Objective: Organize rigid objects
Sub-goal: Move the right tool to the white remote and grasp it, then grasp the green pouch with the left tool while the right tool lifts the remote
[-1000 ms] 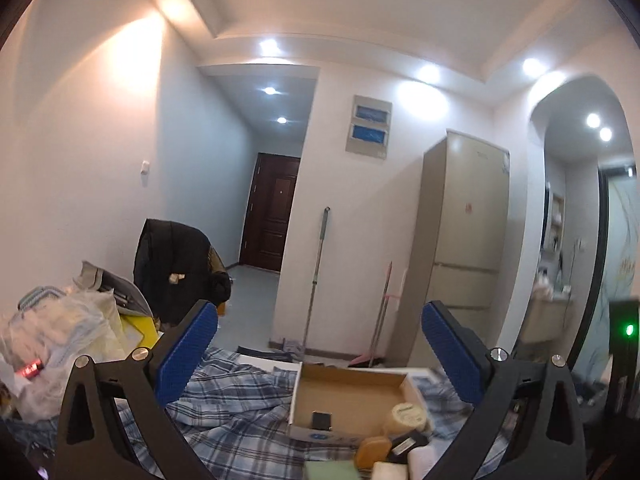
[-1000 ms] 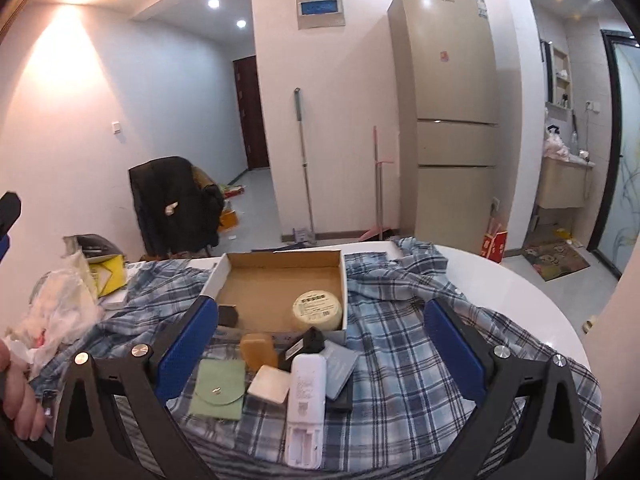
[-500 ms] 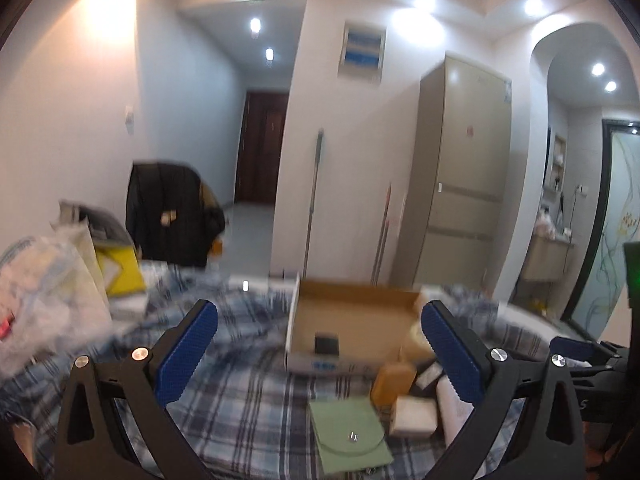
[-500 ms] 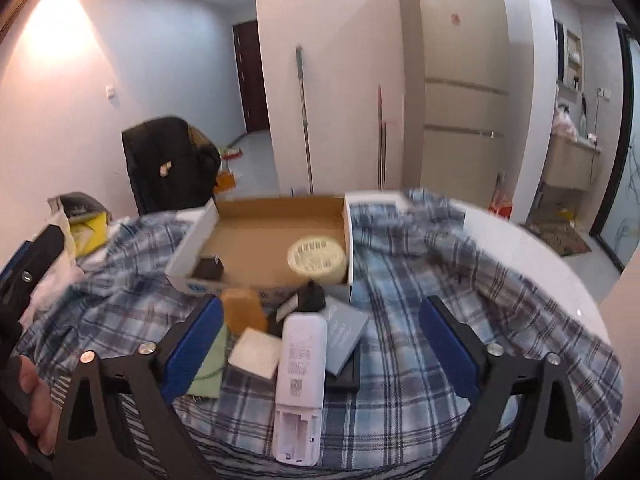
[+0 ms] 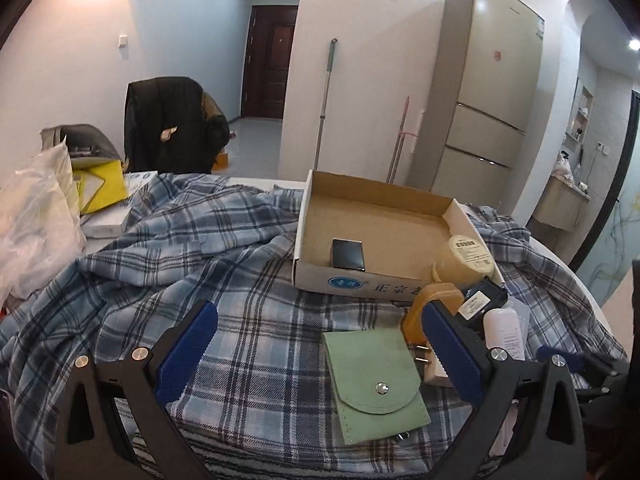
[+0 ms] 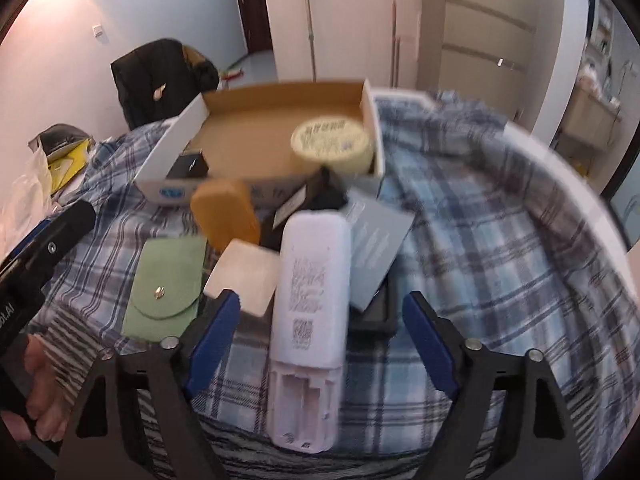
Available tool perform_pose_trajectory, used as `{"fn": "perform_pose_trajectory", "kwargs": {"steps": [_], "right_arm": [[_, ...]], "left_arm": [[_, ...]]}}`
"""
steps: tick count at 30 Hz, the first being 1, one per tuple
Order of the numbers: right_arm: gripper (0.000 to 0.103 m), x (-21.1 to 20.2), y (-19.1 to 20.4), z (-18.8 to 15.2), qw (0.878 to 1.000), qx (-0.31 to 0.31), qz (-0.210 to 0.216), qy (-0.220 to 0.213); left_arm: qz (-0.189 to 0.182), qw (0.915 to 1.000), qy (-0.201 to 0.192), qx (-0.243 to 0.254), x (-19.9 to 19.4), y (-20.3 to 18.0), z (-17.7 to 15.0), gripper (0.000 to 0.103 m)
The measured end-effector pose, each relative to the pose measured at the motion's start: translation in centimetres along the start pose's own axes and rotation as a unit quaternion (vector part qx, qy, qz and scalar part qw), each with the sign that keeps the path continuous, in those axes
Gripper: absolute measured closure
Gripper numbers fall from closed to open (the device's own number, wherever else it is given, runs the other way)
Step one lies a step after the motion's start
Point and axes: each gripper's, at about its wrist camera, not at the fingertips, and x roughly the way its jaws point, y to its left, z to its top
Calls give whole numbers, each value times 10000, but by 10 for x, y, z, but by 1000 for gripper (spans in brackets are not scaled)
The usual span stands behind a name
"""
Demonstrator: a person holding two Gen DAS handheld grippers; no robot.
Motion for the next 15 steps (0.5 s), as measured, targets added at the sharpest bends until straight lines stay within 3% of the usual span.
{"fn": "perform_pose_trajectory", "kwargs": {"steps": [4,11,15], "right_arm": [[32,7,4,-3,9995,-150,-269,26],[64,2,10,-4,9989,-316,-330,-78],[64,-4,-1,0,9986,-145,-434,-260]], "left_arm": [[9,10000,9,56,-1,-3,0,0],[50,9998,-23,167,-3,-7,-1,0],[59,9999,-20,149,-2,-6,0,0]]}}
